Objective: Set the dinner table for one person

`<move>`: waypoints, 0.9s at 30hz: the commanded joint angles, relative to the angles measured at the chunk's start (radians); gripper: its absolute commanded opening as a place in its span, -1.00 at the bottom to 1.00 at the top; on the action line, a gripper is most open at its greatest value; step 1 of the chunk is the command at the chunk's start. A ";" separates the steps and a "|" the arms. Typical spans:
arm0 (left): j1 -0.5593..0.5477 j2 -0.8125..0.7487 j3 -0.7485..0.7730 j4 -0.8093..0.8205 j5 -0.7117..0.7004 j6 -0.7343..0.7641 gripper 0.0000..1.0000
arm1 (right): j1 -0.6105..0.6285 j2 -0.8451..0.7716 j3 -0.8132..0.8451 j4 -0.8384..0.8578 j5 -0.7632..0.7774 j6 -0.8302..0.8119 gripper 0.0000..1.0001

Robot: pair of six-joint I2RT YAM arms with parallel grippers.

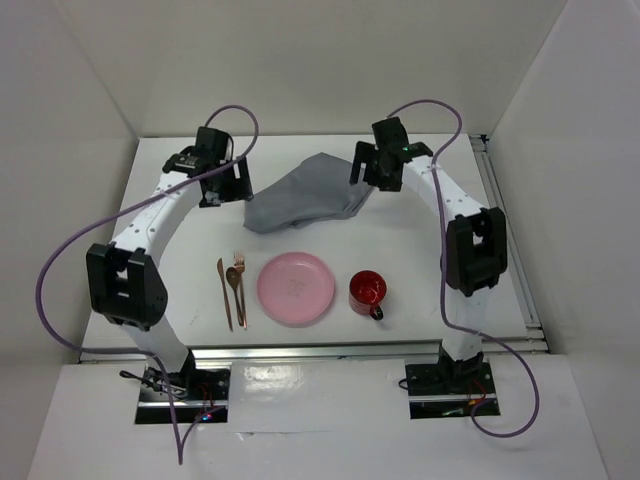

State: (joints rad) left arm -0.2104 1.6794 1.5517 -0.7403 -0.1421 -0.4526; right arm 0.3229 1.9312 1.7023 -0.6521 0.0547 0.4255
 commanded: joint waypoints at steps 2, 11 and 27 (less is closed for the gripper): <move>0.094 0.113 0.073 0.001 0.163 -0.064 0.82 | -0.088 0.193 0.204 -0.017 -0.068 -0.014 0.68; 0.137 0.408 0.284 -0.022 0.260 -0.063 0.82 | -0.143 0.422 0.424 -0.028 -0.134 0.064 0.51; 0.146 0.634 0.378 0.018 0.389 -0.063 0.55 | -0.124 0.569 0.488 0.012 -0.174 0.064 0.09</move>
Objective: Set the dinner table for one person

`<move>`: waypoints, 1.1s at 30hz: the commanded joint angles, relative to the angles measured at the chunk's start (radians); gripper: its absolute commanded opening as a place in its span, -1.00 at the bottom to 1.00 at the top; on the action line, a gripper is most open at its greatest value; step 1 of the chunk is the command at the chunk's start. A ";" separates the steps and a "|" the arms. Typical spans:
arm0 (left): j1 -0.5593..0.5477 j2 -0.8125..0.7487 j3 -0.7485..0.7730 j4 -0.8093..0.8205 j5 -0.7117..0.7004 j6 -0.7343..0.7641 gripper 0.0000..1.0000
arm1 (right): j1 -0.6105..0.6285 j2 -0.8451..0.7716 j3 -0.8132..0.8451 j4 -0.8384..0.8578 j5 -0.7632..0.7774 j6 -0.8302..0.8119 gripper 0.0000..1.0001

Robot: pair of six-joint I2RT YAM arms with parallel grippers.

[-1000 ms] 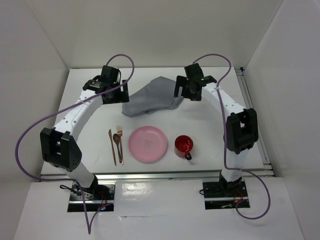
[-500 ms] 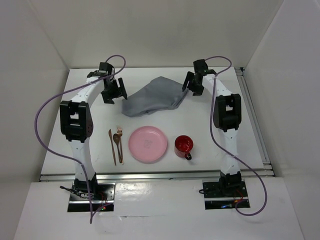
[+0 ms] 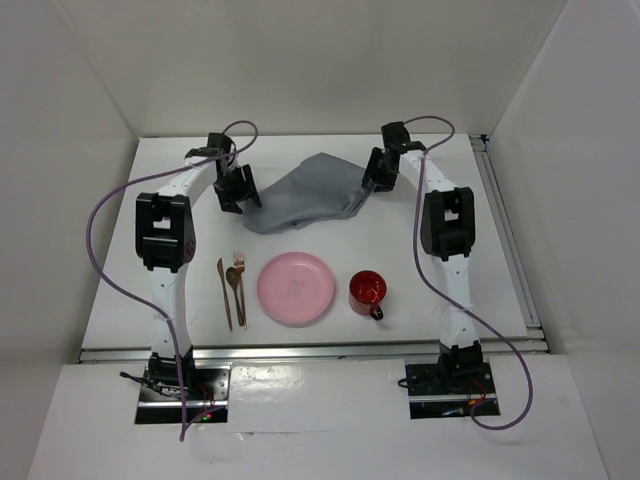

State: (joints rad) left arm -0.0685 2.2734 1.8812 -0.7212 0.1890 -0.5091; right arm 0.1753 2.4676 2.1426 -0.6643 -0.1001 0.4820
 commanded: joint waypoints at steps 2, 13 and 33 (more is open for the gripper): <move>0.004 0.051 0.049 -0.012 0.069 -0.006 0.36 | 0.024 0.042 0.048 0.034 -0.032 0.007 0.02; 0.013 -0.041 0.114 -0.023 0.250 0.014 -1.00 | 0.024 -0.016 0.088 0.045 -0.072 0.011 -1.00; 0.055 -0.603 0.203 -0.035 0.248 0.044 -1.00 | 0.024 -0.786 -0.202 0.100 0.016 -0.034 -1.00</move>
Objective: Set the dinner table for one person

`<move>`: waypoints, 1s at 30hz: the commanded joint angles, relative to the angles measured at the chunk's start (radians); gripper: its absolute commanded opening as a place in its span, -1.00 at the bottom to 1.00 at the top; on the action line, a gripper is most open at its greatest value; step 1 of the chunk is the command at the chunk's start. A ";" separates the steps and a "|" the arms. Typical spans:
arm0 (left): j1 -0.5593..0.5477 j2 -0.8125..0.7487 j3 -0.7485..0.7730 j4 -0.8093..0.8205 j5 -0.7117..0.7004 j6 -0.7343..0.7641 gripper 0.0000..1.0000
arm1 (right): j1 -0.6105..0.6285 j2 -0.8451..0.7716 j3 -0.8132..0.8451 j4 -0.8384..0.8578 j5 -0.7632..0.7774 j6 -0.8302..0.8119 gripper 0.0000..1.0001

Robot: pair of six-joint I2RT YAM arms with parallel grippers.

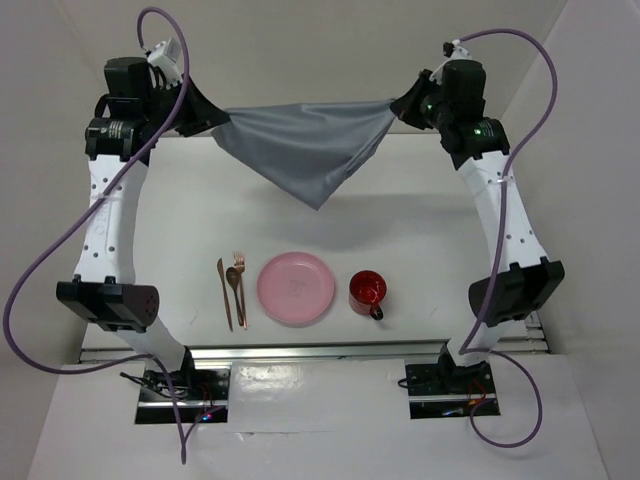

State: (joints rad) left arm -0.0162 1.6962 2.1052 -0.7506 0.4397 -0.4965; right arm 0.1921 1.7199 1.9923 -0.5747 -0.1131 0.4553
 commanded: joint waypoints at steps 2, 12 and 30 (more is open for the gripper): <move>0.002 -0.036 -0.020 -0.015 -0.002 0.041 -1.00 | 0.007 -0.069 -0.063 0.010 0.038 -0.007 -1.00; 0.012 -0.014 -0.050 0.031 0.019 0.019 -1.00 | -0.023 -0.091 -0.063 -0.034 0.038 -0.030 -1.00; -0.042 -0.051 -0.013 -0.105 -0.077 0.144 -1.00 | -0.052 -0.047 0.011 -0.048 -0.045 -0.032 -1.00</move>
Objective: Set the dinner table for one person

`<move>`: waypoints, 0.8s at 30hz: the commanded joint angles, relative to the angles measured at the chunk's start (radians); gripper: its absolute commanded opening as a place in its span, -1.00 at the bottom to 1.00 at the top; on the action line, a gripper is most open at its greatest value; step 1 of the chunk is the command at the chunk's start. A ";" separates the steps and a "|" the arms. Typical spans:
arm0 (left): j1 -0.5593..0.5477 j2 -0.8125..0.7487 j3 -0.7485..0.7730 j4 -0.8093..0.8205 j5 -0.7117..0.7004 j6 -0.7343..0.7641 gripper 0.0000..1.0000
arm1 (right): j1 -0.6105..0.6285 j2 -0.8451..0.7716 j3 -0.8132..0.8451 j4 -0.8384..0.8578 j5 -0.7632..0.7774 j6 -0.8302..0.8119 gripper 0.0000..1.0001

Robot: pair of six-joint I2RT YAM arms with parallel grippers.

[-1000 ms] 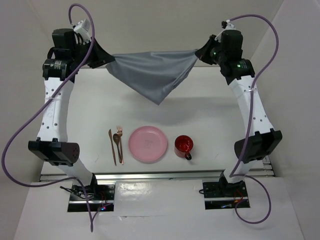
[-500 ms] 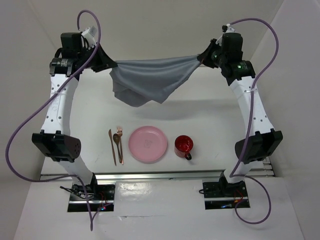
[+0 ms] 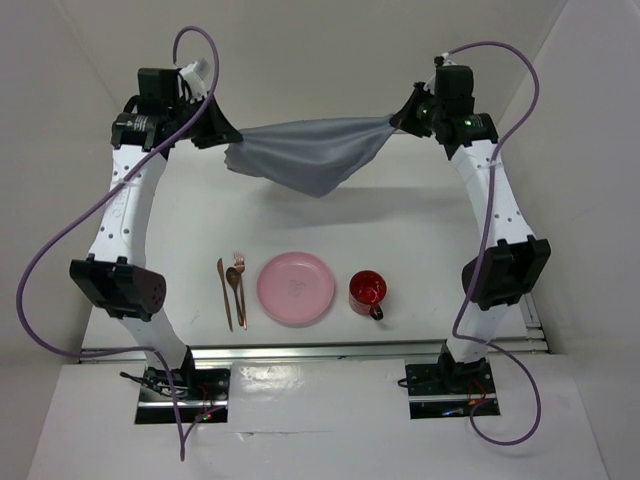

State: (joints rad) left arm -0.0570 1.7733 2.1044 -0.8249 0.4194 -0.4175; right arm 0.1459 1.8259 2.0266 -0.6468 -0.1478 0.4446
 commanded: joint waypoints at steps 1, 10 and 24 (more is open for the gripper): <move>-0.001 -0.147 -0.012 -0.031 -0.077 0.074 -1.00 | -0.006 -0.174 -0.040 0.024 -0.010 -0.021 -1.00; -0.001 -0.101 0.048 0.024 0.021 0.040 -1.00 | -0.016 -0.140 -0.048 0.044 0.037 -0.041 -1.00; -0.106 0.058 -0.047 0.006 -0.152 0.060 1.00 | -0.052 0.124 -0.053 -0.039 0.075 -0.032 0.98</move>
State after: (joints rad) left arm -0.1818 1.9244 2.0918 -0.8520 0.3370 -0.3679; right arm 0.0631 2.0762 2.0239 -0.6922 -0.1154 0.4107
